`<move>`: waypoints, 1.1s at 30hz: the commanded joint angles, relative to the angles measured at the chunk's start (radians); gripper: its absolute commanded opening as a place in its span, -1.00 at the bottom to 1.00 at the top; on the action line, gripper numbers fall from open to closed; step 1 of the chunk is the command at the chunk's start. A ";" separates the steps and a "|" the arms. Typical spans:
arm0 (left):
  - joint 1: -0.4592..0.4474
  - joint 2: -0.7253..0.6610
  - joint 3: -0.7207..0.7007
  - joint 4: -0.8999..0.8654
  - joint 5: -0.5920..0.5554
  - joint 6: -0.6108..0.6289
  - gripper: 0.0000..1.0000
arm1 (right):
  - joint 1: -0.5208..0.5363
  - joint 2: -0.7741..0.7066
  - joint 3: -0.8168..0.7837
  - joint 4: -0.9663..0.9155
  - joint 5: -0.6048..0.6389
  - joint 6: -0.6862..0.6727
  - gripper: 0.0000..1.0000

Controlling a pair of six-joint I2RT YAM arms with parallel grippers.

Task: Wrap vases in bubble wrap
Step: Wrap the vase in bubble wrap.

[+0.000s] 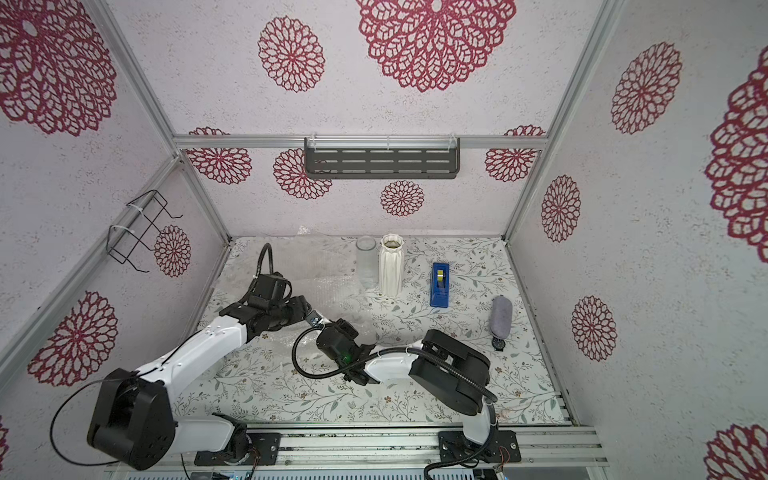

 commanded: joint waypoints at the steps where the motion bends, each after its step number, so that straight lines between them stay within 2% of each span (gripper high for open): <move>1: 0.008 -0.136 -0.047 -0.095 -0.136 -0.044 0.37 | -0.024 0.011 -0.017 -0.034 -0.026 0.057 -0.79; 3: 0.007 -0.222 -0.100 -0.105 -0.143 -0.074 0.31 | -0.031 0.011 -0.021 -0.034 -0.037 0.067 -0.79; 6: -0.001 -0.302 -0.171 -0.108 -0.086 -0.106 0.17 | -0.034 0.016 -0.019 -0.034 -0.033 0.073 -0.77; 10: -0.028 -0.340 -0.221 -0.157 -0.079 -0.168 0.20 | -0.037 0.018 -0.022 -0.034 -0.031 0.076 -0.77; 13: -0.038 -0.340 -0.263 -0.130 -0.087 -0.182 0.26 | -0.040 0.018 -0.025 -0.032 -0.031 0.082 -0.76; 21: -0.038 -0.204 -0.259 -0.001 -0.020 -0.151 0.37 | -0.040 0.023 -0.019 -0.035 -0.041 0.088 -0.73; 33: -0.021 -0.048 -0.223 0.011 -0.091 -0.133 0.50 | -0.048 0.026 0.009 -0.046 -0.052 0.069 -0.65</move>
